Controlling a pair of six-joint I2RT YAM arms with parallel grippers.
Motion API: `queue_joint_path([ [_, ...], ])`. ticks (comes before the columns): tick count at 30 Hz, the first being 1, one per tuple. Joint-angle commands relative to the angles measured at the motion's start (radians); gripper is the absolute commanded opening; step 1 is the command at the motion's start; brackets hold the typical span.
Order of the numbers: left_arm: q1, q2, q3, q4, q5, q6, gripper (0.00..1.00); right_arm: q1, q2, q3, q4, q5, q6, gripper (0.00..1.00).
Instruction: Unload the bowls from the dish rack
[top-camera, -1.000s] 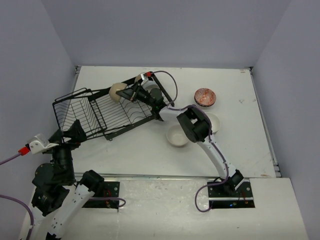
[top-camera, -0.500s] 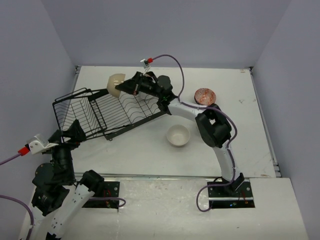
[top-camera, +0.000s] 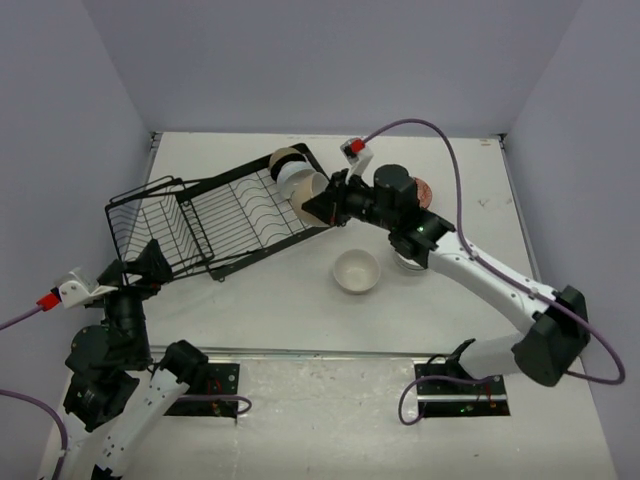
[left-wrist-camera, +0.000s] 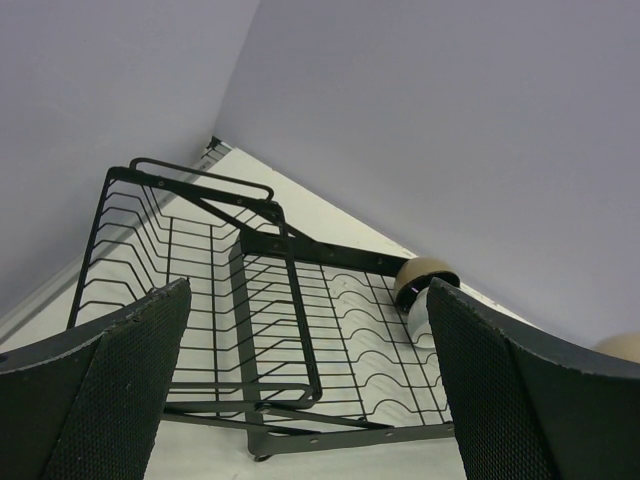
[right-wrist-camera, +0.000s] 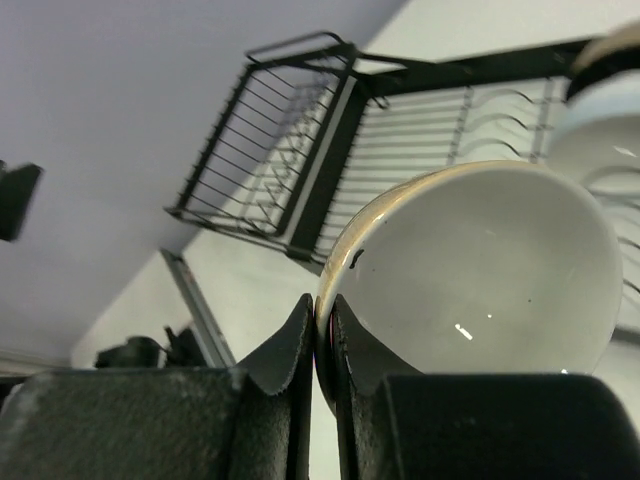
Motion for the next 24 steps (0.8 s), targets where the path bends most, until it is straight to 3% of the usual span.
queue_joint_path([
  [1, 0.0, 0.018, -0.002, 0.016, 0.003, 0.027, 1.0, -0.004, -0.161, -0.07, -0.239, 0.174, -0.165, 0.0],
  [11, 0.001, 0.005, 0.001, 0.011, -0.012, 0.029, 1.0, 0.002, -0.36, -0.213, -0.495, 0.273, -0.198, 0.0],
  [16, 0.003, 0.002, 0.004, 0.003, -0.014, 0.024, 1.0, 0.025, -0.283, -0.176, -0.647, 0.355, -0.244, 0.0],
  [20, 0.003, -0.002, 0.004, -0.001, -0.012, 0.021, 1.0, 0.061, -0.205, -0.146, -0.661, 0.406, -0.252, 0.0],
  [24, 0.004, 0.004, 0.003, 0.002, 0.0, 0.021, 1.0, 0.112, -0.09, -0.03, -0.75, 0.487, -0.269, 0.0],
])
